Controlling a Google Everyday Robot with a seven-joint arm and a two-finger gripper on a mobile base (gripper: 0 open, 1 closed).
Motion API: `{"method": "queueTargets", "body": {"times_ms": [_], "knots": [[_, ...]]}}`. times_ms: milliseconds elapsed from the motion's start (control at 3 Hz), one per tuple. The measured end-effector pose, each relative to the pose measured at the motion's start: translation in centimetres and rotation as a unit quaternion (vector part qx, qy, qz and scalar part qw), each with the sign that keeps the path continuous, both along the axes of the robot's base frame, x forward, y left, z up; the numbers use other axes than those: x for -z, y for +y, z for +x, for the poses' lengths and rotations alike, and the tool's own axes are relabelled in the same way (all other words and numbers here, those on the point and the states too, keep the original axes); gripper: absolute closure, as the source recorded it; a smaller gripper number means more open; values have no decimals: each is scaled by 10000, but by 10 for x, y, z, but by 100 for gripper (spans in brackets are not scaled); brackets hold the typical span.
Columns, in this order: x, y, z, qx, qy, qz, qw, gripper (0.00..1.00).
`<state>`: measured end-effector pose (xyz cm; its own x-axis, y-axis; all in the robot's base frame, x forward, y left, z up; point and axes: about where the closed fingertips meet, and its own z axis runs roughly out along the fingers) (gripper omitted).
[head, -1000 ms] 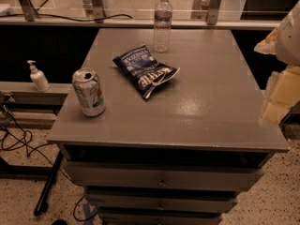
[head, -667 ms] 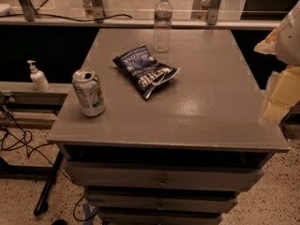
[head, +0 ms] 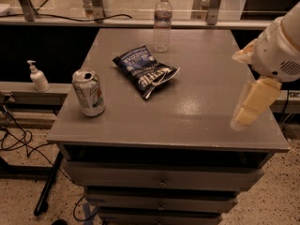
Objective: Pick blue chip bag
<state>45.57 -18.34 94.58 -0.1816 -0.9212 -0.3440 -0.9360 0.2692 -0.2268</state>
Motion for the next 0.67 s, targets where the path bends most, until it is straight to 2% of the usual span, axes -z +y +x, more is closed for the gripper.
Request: {"method": "queueTargets", "body": {"times_ms": [333, 667], "knots": [[31, 46, 24, -341, -118, 814, 9960, 0], [52, 98, 54, -731, -314, 1507, 9854, 0]]}}
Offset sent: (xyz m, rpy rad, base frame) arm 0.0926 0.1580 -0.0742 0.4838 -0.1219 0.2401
